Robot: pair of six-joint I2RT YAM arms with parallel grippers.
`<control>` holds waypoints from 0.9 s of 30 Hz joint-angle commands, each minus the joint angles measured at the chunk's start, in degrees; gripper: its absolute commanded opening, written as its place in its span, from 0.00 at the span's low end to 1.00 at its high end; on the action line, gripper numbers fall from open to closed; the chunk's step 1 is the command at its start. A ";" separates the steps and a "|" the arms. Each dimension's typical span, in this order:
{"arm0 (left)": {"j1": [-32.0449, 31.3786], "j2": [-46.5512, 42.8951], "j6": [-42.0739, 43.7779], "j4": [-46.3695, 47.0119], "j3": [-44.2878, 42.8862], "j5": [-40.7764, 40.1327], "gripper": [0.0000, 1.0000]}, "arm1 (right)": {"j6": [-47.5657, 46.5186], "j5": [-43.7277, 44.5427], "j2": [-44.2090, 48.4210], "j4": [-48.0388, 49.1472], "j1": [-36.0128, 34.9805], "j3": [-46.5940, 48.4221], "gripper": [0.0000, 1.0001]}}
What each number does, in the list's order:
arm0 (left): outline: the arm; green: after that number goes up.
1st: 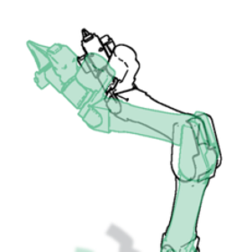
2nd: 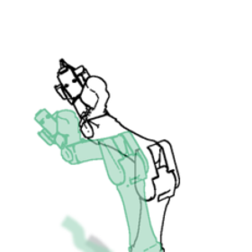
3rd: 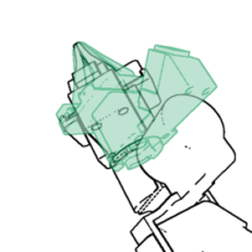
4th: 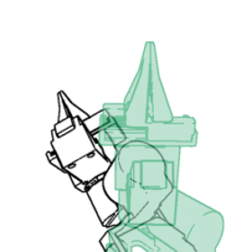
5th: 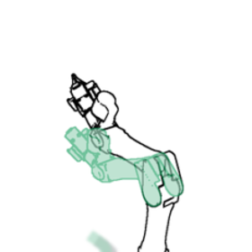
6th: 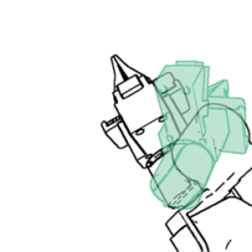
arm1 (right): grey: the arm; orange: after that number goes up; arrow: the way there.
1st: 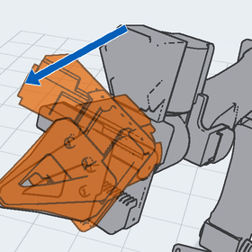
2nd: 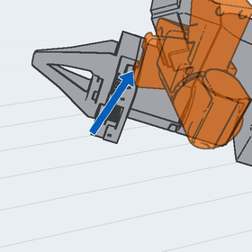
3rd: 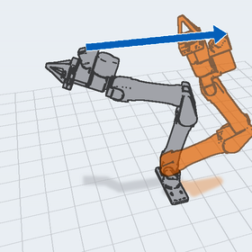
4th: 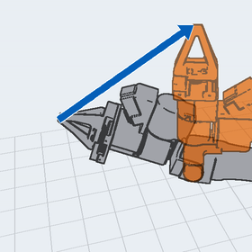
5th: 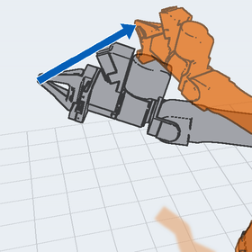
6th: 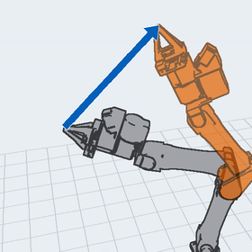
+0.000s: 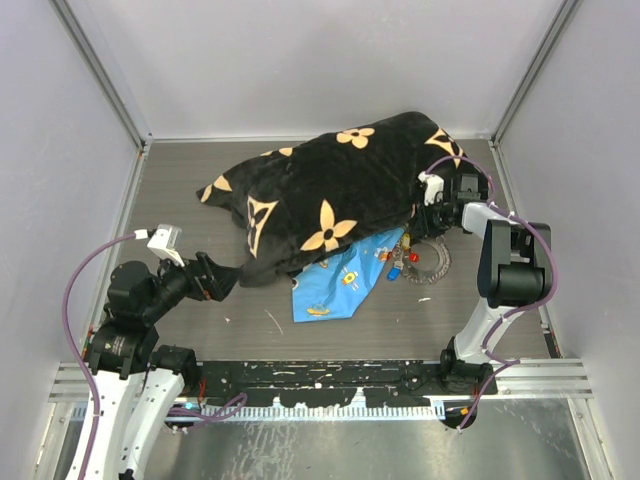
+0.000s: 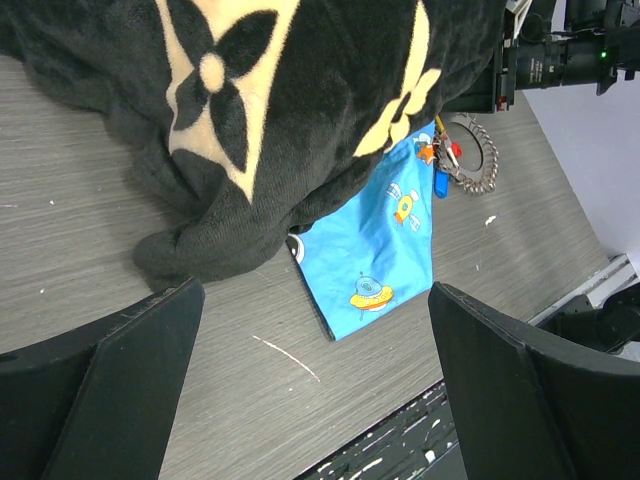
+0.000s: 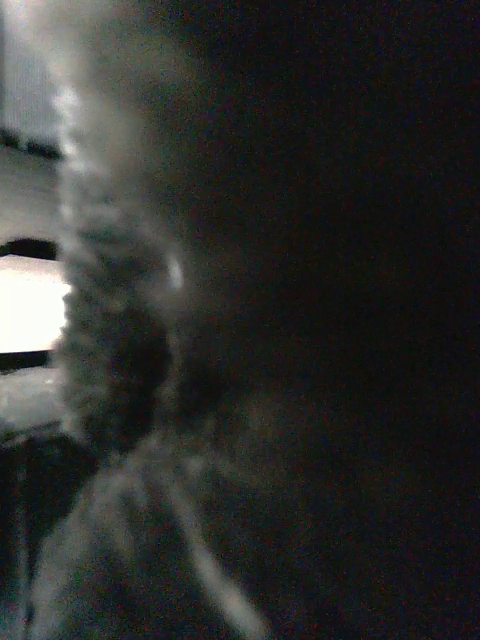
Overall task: Remove the keys from the keyring
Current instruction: Pick up the keyring from the center of the board.
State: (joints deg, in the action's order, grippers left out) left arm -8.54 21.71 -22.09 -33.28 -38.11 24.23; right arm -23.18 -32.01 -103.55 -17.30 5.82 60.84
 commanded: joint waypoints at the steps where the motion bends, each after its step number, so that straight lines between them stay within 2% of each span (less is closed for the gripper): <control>1: 0.47 -0.44 -0.57 2.84 -0.21 1.26 0.98 | 1.33 3.13 1.40 2.89 -1.43 -0.92 0.26; 16: 0.59 -0.66 -0.59 2.84 -0.12 1.42 0.98 | 2.18 6.19 3.94 5.11 -1.43 -2.41 0.16; 27: 0.54 -0.58 -0.59 2.78 -0.05 1.35 0.98 | 2.45 1.44 6.21 5.61 0.76 -3.74 0.02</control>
State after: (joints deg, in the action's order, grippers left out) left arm -8.49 21.71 -22.90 -33.28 -38.09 24.29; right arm -21.08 -27.46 -99.90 -13.26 5.89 57.23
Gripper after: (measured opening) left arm 0.983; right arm 0.059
